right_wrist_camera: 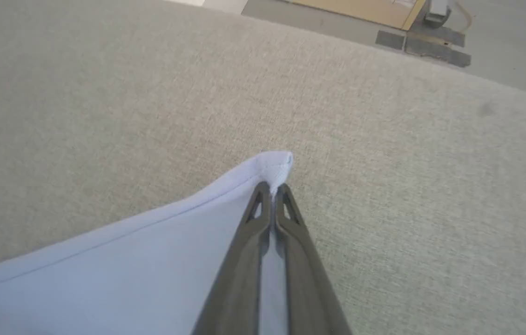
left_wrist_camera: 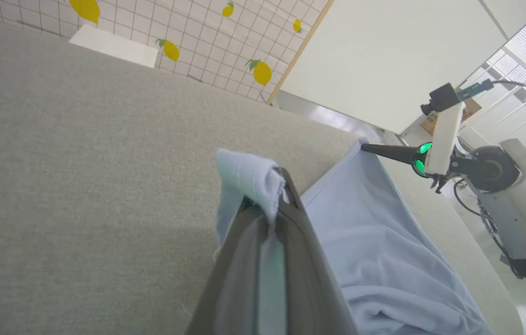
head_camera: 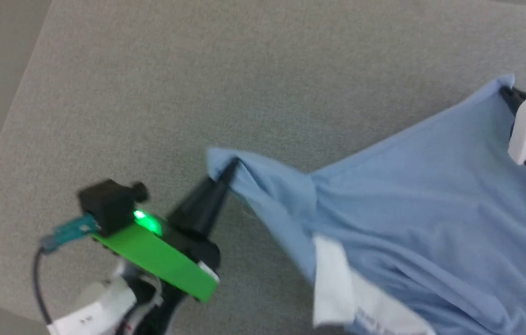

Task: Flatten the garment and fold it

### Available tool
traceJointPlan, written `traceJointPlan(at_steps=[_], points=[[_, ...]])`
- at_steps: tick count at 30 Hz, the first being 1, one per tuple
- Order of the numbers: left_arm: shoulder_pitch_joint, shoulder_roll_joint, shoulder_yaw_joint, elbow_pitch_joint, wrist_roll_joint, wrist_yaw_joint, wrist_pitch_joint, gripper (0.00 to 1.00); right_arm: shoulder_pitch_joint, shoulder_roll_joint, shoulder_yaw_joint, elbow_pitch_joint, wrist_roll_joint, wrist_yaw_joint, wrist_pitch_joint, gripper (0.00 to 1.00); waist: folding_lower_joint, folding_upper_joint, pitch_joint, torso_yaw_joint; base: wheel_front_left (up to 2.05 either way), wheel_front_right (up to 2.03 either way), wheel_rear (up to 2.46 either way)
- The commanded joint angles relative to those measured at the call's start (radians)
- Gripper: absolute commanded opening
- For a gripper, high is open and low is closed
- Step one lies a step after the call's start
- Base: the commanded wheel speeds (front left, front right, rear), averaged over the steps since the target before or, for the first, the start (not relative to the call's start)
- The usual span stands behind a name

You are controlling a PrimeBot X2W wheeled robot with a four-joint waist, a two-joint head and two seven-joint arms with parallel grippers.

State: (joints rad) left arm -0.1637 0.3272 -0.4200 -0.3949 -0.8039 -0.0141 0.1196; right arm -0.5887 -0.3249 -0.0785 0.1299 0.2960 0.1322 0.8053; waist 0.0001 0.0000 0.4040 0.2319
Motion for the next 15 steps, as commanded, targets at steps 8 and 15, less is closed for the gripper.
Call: traceJointPlan(at_steps=[8, 15], points=[[-0.208, -0.054, 0.141, 0.109, -0.028, 0.056, -0.065, 0.00, -0.015, 0.090, -0.052, -0.024, -0.010, -0.002, -0.213, 0.00, -0.0001, 0.0000, -0.190, -0.120, 0.00, 0.00, 0.00], [-0.481, -0.044, 0.183, 0.281, 0.033, 0.090, -0.055, 0.00, -0.101, 0.136, -0.071, 0.003, -0.028, -0.002, -0.379, 0.00, -0.0001, 0.0000, -0.284, -0.176, 0.00, 0.00, 0.00]])
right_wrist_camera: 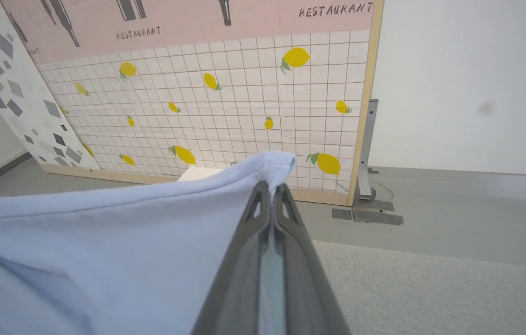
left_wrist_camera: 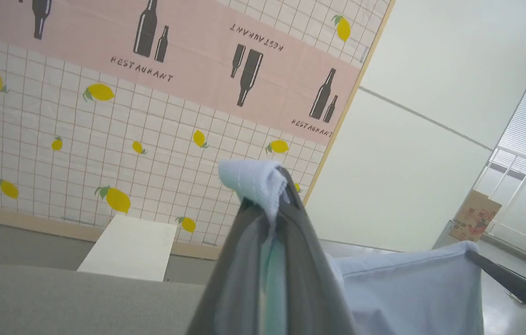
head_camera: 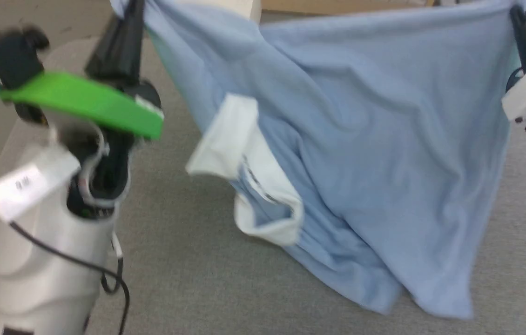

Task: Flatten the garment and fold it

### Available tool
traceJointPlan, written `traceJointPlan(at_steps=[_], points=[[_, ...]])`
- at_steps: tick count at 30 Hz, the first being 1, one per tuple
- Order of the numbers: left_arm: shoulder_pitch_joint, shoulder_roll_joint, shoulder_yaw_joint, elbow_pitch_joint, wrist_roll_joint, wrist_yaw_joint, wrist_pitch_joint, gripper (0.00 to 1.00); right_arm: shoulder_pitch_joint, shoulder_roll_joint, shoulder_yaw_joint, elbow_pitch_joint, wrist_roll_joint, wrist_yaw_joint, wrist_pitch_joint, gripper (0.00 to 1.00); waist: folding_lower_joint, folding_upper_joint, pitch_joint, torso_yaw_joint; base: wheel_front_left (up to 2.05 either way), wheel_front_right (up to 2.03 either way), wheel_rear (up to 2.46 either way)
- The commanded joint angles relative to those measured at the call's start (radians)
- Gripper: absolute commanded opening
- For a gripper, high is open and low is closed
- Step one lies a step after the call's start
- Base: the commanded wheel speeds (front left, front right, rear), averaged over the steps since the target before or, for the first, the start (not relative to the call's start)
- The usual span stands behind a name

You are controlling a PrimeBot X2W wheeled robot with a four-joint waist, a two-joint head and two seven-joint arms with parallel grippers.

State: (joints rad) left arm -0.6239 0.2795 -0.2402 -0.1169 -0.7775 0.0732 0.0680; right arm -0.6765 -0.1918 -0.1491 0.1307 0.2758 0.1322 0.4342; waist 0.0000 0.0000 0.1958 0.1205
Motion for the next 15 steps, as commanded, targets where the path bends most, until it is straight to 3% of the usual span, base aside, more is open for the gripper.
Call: traceJointPlan(at_steps=[1, 8, 15], points=[[-0.056, 0.006, 0.005, 0.029, 0.014, 0.002, -0.004, 0.00, -0.025, 0.005, 0.001, 0.009, -0.011, -0.002, -0.021, 0.00, 0.0000, 0.0000, -0.088, -0.072, 0.00, 0.00, 0.00], [-0.309, 0.034, 0.004, 0.211, 0.073, -0.013, 0.004, 0.00, -0.130, 0.019, 0.016, 0.054, -0.017, -0.002, -0.061, 0.00, 0.0000, 0.0000, -0.153, -0.117, 0.00, 0.00, 0.00], [-0.455, 0.038, 0.012, 0.325, 0.071, -0.019, 0.026, 0.00, -0.188, 0.014, 0.047, 0.086, -0.016, -0.002, -0.020, 0.00, 0.0000, 0.0000, -0.209, -0.142, 0.00, 0.00, 0.00]])
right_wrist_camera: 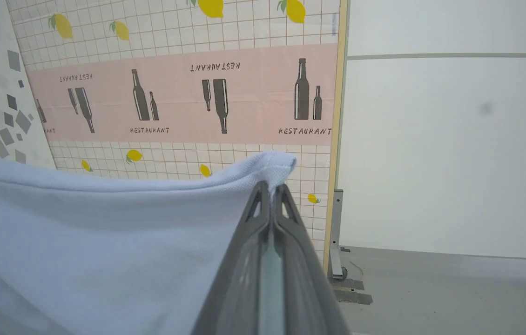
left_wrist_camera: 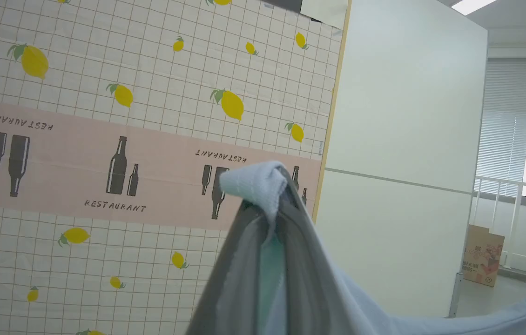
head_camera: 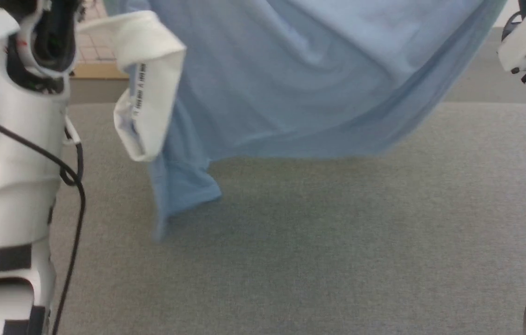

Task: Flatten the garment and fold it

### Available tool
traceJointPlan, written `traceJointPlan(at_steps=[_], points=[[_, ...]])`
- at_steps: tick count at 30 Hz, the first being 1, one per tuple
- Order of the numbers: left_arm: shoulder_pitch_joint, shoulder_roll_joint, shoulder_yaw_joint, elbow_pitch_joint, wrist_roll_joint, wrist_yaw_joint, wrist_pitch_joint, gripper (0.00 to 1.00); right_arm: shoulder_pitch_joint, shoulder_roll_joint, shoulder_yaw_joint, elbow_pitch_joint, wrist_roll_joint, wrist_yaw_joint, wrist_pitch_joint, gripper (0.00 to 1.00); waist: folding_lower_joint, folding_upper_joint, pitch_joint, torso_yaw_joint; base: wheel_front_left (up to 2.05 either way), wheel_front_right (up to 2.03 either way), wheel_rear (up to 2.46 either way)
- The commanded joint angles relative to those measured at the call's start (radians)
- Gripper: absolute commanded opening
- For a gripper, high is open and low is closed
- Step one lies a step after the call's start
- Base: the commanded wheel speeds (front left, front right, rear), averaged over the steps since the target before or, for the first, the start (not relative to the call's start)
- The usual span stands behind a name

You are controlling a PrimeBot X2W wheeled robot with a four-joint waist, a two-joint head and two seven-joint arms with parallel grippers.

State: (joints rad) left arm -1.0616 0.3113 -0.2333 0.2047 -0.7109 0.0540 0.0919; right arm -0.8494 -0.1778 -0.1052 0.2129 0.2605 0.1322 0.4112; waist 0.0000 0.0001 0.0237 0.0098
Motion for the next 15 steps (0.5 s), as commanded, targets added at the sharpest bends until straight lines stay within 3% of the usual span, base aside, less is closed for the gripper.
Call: traceJointPlan(at_steps=[1, 9, 15], points=[[-0.035, 0.010, 0.013, 0.023, -0.004, 0.003, 0.014, 0.00, -0.024, 0.001, 0.007, 0.007, 0.001, -0.002, 0.014, 0.00, 0.0000, -0.0001, -0.042, -0.035, 0.00, 0.00, 0.00], [-0.107, 0.066, -0.019, 0.071, -0.047, -0.058, 0.174, 0.00, -0.086, -0.009, 0.044, 0.014, 0.015, -0.002, 0.119, 0.00, 0.0000, -0.0001, -0.015, -0.052, 0.00, 0.00, 0.00], [-0.164, 0.052, -0.051, 0.048, -0.036, -0.043, 0.224, 0.00, -0.170, 0.007, 0.025, 0.043, -0.006, -0.002, 0.175, 0.00, 0.0000, -0.0001, 0.122, -0.054, 0.00, 0.00, 0.00]])
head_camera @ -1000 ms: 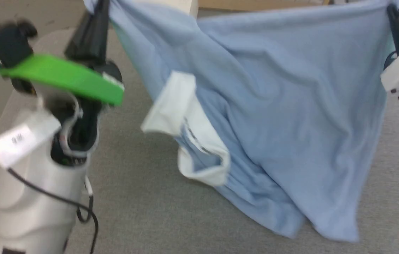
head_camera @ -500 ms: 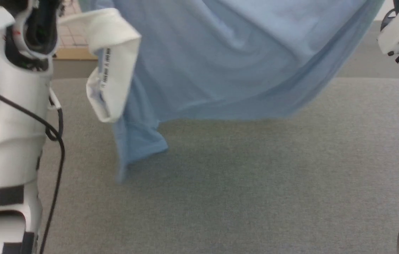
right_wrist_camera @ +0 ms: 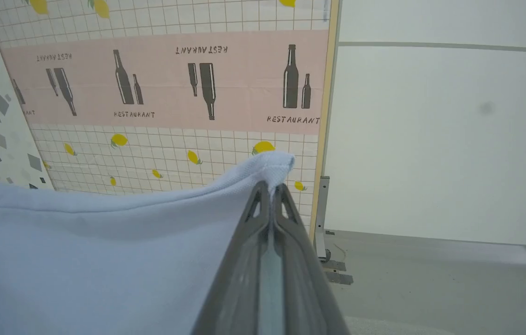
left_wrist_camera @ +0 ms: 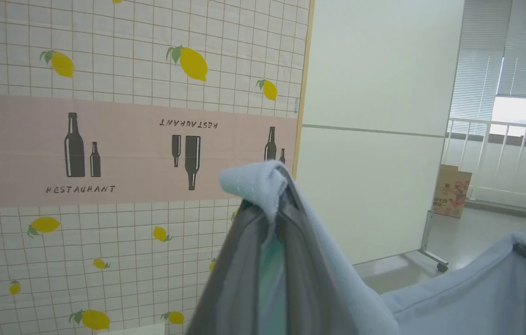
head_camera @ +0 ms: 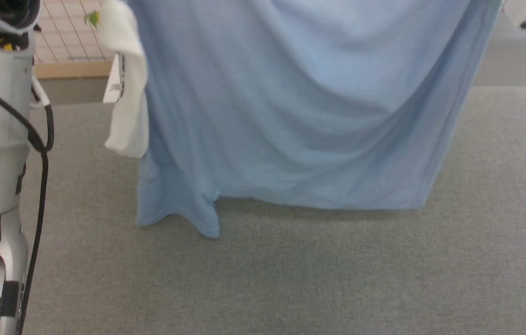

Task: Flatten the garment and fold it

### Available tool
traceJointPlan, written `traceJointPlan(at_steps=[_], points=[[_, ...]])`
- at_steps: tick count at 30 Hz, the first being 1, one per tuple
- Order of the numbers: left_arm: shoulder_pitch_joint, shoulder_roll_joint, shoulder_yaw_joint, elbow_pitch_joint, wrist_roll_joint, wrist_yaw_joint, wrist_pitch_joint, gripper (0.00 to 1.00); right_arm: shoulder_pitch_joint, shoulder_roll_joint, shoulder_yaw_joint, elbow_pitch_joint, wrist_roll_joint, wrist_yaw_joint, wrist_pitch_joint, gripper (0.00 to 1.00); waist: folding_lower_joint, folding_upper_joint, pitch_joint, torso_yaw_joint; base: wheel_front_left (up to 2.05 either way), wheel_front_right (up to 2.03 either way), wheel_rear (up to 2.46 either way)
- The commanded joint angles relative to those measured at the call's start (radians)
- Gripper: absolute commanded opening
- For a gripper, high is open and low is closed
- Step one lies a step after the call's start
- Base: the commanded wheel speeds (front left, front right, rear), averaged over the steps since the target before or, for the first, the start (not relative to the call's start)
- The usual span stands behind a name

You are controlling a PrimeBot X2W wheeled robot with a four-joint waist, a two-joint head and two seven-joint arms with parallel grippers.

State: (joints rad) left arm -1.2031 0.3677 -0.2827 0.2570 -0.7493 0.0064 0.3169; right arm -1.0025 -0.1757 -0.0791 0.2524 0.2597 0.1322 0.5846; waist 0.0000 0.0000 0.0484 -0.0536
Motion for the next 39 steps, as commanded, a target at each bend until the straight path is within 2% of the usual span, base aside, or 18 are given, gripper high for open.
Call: traceJointPlan(at_steps=[1, 6, 10, 18, 20, 25, 30, 34, 39], points=[[-0.038, -0.009, -0.006, -0.006, 0.008, 0.010, 0.002, 0.00, -0.040, 0.009, 0.000, 0.009, -0.017, -0.002, 0.009, 0.00, 0.0000, 0.0000, 0.131, 0.009, 0.00, 0.00, 0.00], [-0.135, -0.033, -0.010, 0.014, 0.045, 0.033, -0.039, 0.00, -0.173, 0.022, 0.003, 0.049, -0.080, -0.002, -0.008, 0.00, 0.0000, 0.0000, 0.277, 0.002, 0.00, 0.00, 0.00], [-0.241, -0.069, -0.001, 0.051, 0.082, 0.049, -0.130, 0.00, -0.308, 0.025, 0.004, 0.099, -0.148, -0.002, -0.073, 0.00, 0.0000, 0.0000, 0.381, 0.001, 0.00, 0.00, 0.00], [-0.407, -0.114, 0.008, 0.196, 0.156, 0.051, -0.353, 0.00, -0.518, 0.054, -0.035, 0.245, -0.271, -0.002, -0.304, 0.00, 0.0000, 0.0000, 0.481, 0.015, 0.00, 0.00, 0.00], [-0.422, -0.124, 0.011, 0.230, 0.156, 0.040, -0.396, 0.00, -0.540, 0.061, -0.042, 0.284, -0.306, -0.002, -0.356, 0.00, 0.0000, 0.0000, 0.486, 0.020, 0.00, 0.00, 0.00], [-0.413, -0.135, 0.013, 0.292, 0.142, -0.017, -0.486, 0.00, -0.538, 0.062, -0.035, 0.365, -0.364, -0.002, -0.490, 0.00, 0.0000, 0.0000, 0.497, 0.035, 0.00, 0.00, 0.00], [-0.368, -0.132, 0.016, 0.327, 0.110, -0.074, -0.519, 0.00, -0.504, 0.039, -0.022, 0.434, -0.360, -0.002, -0.555, 0.00, 0.0000, 0.0000, 0.527, 0.038, 0.00, 0.00, 0.00], [-0.300, -0.126, -0.017, 0.304, 0.082, -0.117, -0.521, 0.00, -0.458, 0.014, 0.040, 0.465, -0.298, -0.002, -0.595, 0.00, 0.0000, 0.0000, 0.542, 0.040, 0.00, 0.00, 0.00], [-0.182, -0.101, -0.077, 0.177, 0.027, -0.134, -0.479, 0.00, -0.366, -0.044, 0.141, 0.417, -0.137, -0.002, -0.604, 0.00, 0.0000, 0.0000, 0.529, 0.047, 0.00, 0.00, 0.00]])
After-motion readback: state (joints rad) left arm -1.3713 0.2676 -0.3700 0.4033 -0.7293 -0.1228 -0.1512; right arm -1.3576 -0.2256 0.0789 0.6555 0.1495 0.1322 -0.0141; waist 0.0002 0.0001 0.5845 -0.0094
